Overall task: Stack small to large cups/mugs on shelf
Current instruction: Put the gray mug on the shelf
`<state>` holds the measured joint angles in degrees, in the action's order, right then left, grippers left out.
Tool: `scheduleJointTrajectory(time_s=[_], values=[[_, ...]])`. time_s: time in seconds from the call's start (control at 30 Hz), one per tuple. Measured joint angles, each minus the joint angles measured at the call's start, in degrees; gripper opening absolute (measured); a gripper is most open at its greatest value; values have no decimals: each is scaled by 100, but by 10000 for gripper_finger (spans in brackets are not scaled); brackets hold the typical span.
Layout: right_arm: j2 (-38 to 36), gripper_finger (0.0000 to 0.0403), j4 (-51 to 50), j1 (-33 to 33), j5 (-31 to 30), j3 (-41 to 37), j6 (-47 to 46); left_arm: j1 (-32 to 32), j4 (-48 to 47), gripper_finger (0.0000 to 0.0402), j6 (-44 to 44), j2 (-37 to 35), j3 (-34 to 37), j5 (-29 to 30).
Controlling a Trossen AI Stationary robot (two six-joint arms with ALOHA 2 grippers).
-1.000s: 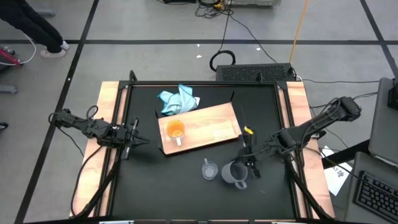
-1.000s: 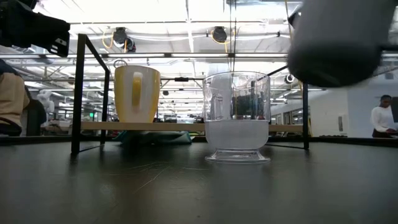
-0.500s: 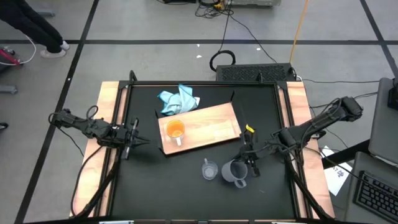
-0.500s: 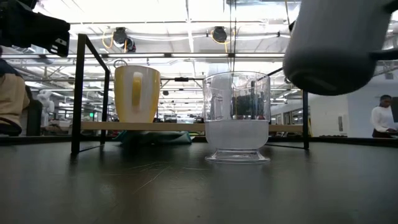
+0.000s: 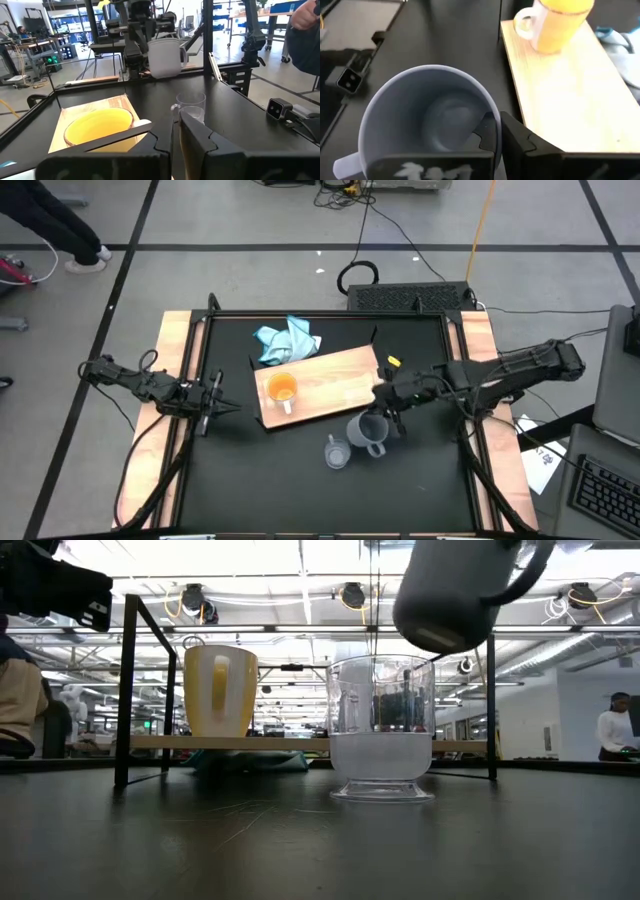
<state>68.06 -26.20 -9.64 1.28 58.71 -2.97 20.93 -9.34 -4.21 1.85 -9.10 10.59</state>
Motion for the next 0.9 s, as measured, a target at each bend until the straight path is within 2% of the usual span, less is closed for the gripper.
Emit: scheduleJointTrajectory(time_s=[0.1, 0.43, 0.67, 0.9], values=[[328, 0, -249, 238, 212, 447, 165, -1, -7, 33, -5, 0, 0, 2], [1523, 0, -1354, 944, 203, 1672, 531, 0, -7, 33, -9, 2, 0, 0], [1889, 0, -1503, 1281, 213, 2011, 741, -1, -9, 33, -7, 2, 0, 0], [1901, 0, -1371, 1742, 742, 2064, 891, 0, -11, 33, -4, 2, -2, 0]])
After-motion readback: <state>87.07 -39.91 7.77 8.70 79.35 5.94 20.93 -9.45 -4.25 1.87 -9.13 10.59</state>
